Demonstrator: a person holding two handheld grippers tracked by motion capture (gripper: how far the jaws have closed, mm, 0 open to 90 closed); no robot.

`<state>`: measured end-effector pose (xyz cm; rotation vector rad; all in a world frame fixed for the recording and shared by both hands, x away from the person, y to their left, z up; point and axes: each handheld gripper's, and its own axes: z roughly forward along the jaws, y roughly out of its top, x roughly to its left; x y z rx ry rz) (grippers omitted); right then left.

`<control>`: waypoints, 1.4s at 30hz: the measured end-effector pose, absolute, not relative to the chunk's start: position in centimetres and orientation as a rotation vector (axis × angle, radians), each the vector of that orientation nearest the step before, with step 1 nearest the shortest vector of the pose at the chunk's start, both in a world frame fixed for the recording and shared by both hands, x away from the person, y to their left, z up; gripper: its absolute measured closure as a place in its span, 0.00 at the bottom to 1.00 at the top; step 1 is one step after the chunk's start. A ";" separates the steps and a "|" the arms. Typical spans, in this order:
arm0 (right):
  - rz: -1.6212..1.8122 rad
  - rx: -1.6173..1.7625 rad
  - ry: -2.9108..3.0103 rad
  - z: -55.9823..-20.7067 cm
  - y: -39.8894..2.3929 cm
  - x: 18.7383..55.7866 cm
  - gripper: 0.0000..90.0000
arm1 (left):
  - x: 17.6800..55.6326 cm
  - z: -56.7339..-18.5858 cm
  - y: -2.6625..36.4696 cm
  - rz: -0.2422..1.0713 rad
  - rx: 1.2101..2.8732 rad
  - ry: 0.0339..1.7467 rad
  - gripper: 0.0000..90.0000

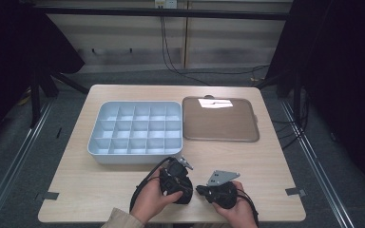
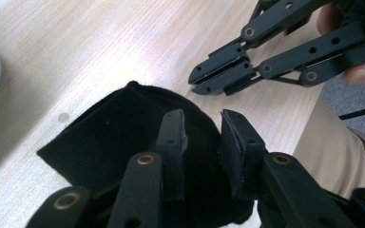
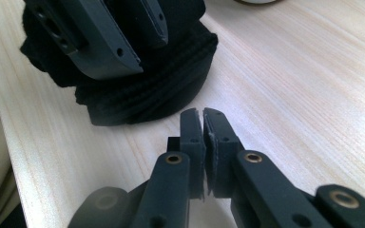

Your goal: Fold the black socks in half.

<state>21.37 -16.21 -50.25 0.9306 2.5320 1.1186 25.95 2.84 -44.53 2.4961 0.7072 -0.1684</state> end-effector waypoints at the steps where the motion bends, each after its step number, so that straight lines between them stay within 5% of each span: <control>1: 1.118 0.930 2.532 -50.2 -16.2 21.4 0.97 | 25.9 -44.5 2.8 -0.168 2.496 0.707 0.78; 42: 1.125 0.930 2.534 -50.3 -16.1 21.4 0.97 | 27.2 -42.4 5.4 -0.117 2.427 0.759 0.69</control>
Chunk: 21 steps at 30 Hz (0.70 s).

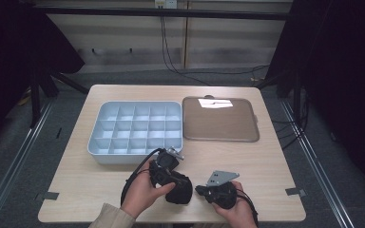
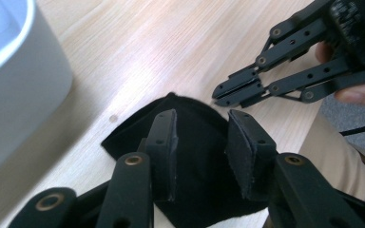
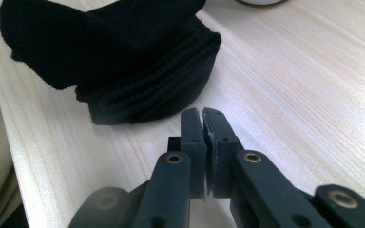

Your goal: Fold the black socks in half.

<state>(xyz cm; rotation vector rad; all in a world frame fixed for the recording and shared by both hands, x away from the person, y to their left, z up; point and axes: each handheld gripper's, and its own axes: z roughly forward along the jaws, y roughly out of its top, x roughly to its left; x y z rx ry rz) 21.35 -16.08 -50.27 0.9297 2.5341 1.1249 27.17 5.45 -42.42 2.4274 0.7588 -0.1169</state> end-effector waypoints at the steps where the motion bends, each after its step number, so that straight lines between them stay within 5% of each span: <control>1: 1.125 0.930 2.534 -50.3 -16.1 21.4 0.97 | 27.2 -42.4 5.4 -0.117 2.427 0.759 0.69; 21: 1.121 0.919 2.538 -50.2 -15.9 21.3 0.98 | 27.5 -44.5 8.5 -0.110 2.400 0.870 0.58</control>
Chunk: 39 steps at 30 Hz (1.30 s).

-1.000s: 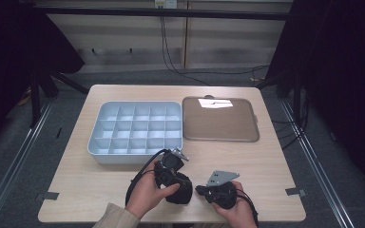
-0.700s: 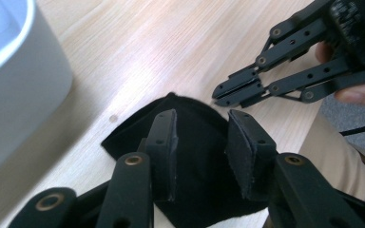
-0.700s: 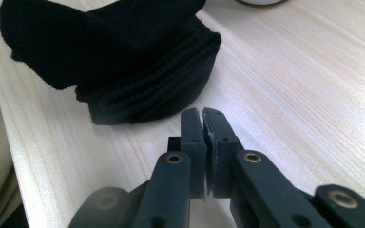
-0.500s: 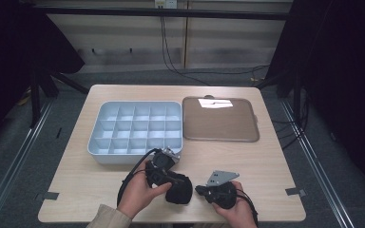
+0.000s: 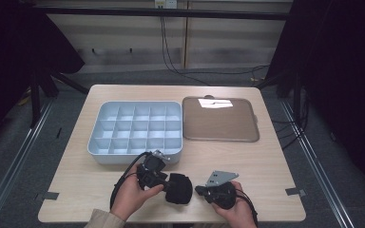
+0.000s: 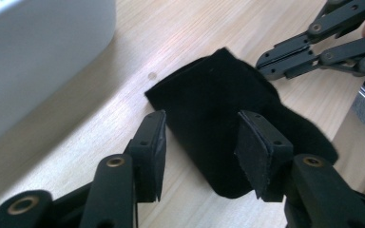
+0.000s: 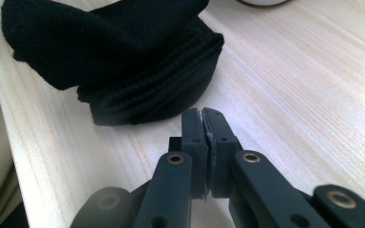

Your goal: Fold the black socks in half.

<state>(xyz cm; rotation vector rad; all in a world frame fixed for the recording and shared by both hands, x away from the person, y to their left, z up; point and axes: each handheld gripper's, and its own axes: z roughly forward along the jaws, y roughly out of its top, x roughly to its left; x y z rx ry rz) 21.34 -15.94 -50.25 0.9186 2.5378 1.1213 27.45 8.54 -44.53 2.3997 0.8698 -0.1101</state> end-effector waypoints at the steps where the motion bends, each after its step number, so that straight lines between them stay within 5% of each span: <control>1: 1.121 0.917 2.538 -50.3 -15.9 21.3 0.98 | 27.5 -44.7 8.7 -0.109 2.396 0.877 0.57; 39: 1.122 0.880 2.553 -50.2 -15.2 21.1 1.00 | 27.5 -46.5 7.4 -0.152 2.357 0.928 0.47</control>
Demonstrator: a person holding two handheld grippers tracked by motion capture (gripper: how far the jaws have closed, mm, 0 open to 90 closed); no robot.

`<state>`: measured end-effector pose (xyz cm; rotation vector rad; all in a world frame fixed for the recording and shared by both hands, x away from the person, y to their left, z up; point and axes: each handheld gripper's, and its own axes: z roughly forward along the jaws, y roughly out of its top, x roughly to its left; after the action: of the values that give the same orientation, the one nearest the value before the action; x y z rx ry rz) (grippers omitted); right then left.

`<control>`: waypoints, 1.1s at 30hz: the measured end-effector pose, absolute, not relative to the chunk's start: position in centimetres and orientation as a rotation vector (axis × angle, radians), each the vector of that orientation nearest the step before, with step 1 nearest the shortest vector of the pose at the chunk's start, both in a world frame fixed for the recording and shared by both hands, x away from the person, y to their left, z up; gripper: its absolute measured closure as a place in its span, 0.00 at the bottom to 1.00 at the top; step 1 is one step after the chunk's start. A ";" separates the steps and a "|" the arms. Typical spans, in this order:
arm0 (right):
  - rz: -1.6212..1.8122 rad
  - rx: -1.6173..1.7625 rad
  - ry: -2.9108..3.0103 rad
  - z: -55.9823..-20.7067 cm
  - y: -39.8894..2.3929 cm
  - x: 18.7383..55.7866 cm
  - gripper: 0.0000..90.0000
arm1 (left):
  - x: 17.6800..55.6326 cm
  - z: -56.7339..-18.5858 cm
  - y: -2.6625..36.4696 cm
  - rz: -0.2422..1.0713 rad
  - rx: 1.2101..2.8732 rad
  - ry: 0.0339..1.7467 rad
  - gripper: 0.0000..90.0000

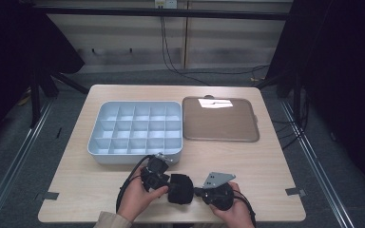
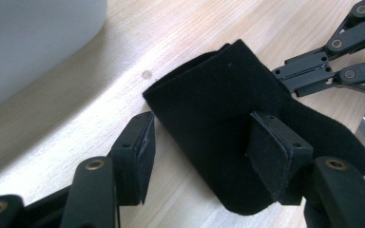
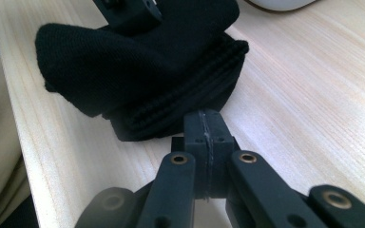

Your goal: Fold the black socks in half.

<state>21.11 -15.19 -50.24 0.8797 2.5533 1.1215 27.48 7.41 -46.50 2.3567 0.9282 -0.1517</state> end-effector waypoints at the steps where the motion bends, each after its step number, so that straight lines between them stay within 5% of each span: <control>1: 1.121 0.879 2.554 -50.2 -15.2 21.1 1.00 | 27.5 -46.5 7.3 -0.154 2.356 0.927 0.47; 33: 1.122 0.865 2.565 -50.2 -14.8 20.9 1.00 | 27.7 -46.6 8.0 -0.173 2.317 0.954 0.45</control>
<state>20.92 -14.80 -50.20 0.8646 2.5648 1.1217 27.73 7.99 -46.58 2.3172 0.9543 -0.1733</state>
